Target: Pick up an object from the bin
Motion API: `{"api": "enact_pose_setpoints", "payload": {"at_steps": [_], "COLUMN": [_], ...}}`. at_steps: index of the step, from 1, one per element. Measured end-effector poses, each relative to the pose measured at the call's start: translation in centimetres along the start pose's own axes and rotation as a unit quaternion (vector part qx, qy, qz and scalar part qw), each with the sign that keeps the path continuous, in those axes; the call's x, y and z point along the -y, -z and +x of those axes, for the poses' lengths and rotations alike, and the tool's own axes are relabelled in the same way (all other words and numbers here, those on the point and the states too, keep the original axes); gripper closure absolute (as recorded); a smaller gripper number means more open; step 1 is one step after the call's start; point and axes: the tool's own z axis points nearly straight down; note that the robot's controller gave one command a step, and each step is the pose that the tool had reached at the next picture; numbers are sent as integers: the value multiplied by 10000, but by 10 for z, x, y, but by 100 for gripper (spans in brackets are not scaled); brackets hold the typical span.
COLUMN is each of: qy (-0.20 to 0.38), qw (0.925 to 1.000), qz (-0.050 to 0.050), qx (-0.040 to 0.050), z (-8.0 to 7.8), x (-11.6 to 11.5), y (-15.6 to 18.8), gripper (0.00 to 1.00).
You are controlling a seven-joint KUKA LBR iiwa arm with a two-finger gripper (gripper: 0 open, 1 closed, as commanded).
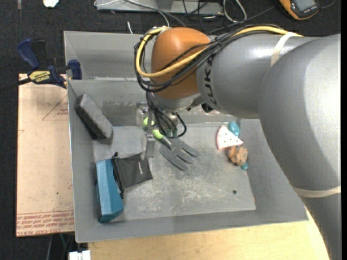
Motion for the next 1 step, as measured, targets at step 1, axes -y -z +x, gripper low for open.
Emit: {"api": "enact_pose_setpoints", "payload": {"at_steps": [1], "qy": [-12], "qw": [10000], "qz": [-5], "qx": [33], "z": [-2], "x": [1], "y": [5], "gripper": [0]}}
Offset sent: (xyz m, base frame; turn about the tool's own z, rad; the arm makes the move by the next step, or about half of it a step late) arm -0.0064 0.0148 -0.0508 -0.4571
